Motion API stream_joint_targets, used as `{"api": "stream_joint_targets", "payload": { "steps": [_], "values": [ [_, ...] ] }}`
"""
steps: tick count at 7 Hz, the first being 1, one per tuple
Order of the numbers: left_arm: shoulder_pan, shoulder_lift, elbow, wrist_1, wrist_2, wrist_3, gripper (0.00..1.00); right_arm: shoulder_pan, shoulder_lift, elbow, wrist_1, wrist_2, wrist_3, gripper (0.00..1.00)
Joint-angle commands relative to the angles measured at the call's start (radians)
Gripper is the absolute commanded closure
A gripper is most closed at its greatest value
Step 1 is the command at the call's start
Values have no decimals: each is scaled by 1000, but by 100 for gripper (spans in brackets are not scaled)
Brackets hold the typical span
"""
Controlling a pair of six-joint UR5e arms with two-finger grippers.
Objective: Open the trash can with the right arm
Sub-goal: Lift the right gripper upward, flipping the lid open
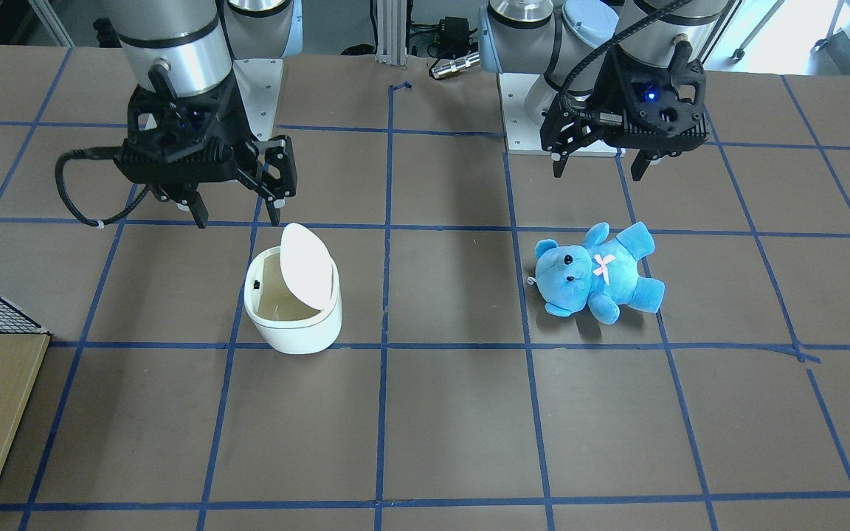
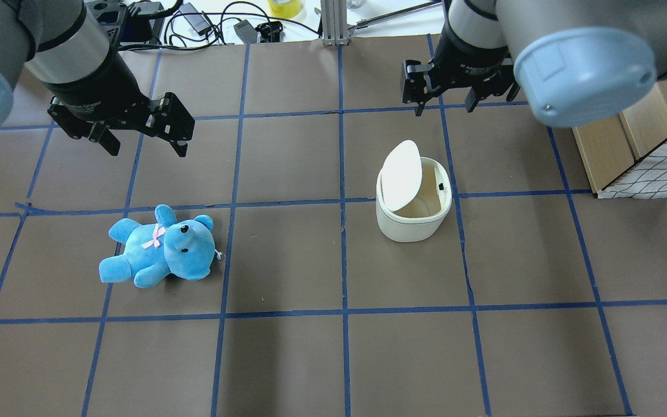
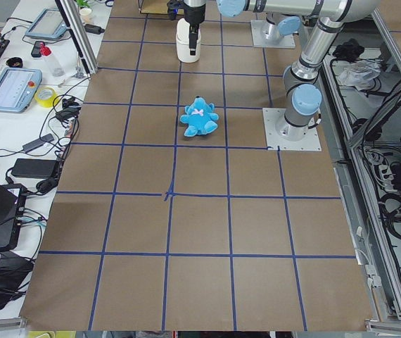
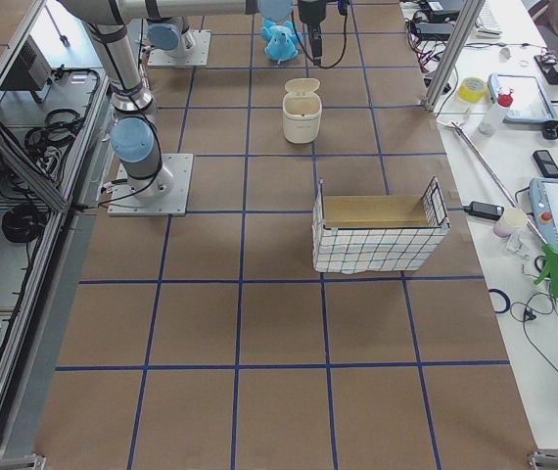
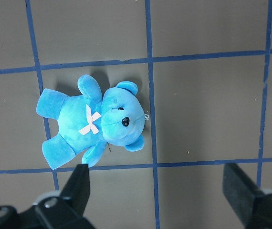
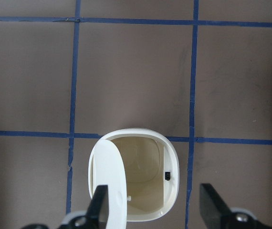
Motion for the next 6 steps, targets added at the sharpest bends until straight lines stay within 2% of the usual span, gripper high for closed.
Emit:
{"api": "stream_joint_targets", "payload": {
  "steps": [1,6],
  "values": [
    [0,0,0,0,0,1,0,3,-2,-56,61,0,-2,0],
    [0,0,0,0,0,1,0,0,0,-55,77,-4,-2,0]
  ]
}}
